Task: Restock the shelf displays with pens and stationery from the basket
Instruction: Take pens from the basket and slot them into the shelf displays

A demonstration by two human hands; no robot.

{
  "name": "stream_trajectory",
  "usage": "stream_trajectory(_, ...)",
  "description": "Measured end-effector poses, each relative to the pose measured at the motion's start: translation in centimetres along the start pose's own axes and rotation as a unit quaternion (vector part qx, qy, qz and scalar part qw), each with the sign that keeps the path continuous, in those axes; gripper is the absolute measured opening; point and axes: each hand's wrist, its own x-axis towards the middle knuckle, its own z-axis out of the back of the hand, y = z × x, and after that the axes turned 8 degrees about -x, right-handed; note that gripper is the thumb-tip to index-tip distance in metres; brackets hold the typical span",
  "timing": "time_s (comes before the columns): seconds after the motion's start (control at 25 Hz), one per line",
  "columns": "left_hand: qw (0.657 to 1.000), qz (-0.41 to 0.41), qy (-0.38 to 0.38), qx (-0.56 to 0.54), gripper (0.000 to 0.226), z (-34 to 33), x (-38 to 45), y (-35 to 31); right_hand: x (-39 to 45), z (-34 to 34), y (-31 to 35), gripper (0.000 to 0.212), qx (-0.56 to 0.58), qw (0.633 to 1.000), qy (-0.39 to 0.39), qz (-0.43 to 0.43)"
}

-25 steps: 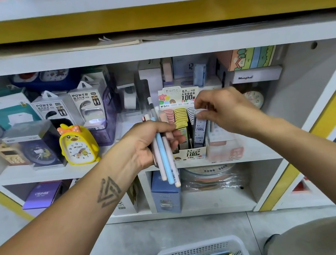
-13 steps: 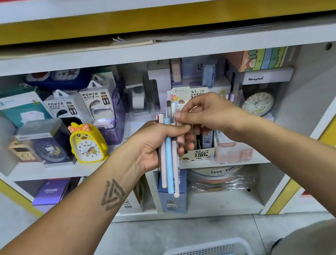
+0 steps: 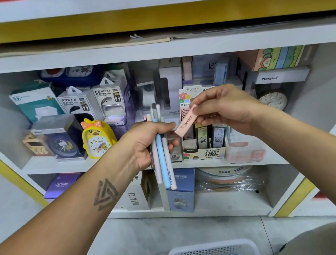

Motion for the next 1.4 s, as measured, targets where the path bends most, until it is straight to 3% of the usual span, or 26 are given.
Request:
stream_trajectory(0.12,0.998,-0.02,-0.052,-0.019,0.011,1.6,-0.2,-0.7,0.6,-1.0,0.1,0.007,-0.042,0.998,-0.034,0.043)
stream_trajectory(0.2,0.996,-0.03,-0.081,-0.033,0.009,2.7,-0.3,-1.2,1.1,-1.9,-0.1,0.005,-0.177,0.977,-0.049,0.108)
stream_trajectory(0.28,0.994,-0.032,-0.096,-0.034,0.01,3.7,-0.4,-1.5,1.4,-3.1,-0.8,0.008,-0.4,0.898,-0.046,0.178)
stream_trajectory(0.36,0.994,-0.029,-0.099,-0.028,0.01,4.7,-0.5,-1.7,1.7,-4.5,-1.6,0.011,-0.52,0.83,-0.031,0.2)
stream_trajectory(1.0,0.997,-0.015,-0.071,0.001,0.006,6.9,-1.2,-1.5,2.1,-6.6,-1.8,0.01,-0.583,0.799,-0.002,0.145)
stream_trajectory(1.16,0.999,-0.002,-0.047,0.019,0.005,6.3,-1.2,-1.1,2.4,-7.2,-2.8,0.019,-0.638,0.757,0.04,0.138)
stream_trajectory(1.2,0.999,0.003,-0.036,0.026,0.006,6.1,-1.2,-1.0,2.5,-7.2,-2.8,0.02,-0.631,0.761,0.039,0.144)
stream_trajectory(1.24,0.999,0.009,-0.022,0.03,0.005,6.0,-1.2,-1.0,2.7,-7.2,-2.7,0.021,-0.593,0.791,0.031,0.148)
stream_trajectory(1.36,0.999,0.019,0.029,0.036,0.003,5.3,-1.3,-0.8,2.5,-7.0,-1.6,0.015,-0.272,0.959,0.018,0.084)
stream_trajectory(1.4,0.998,0.022,0.045,0.038,0.006,5.0,-1.3,-0.7,2.2,-7.0,-1.1,0.015,-0.156,0.986,0.023,0.053)
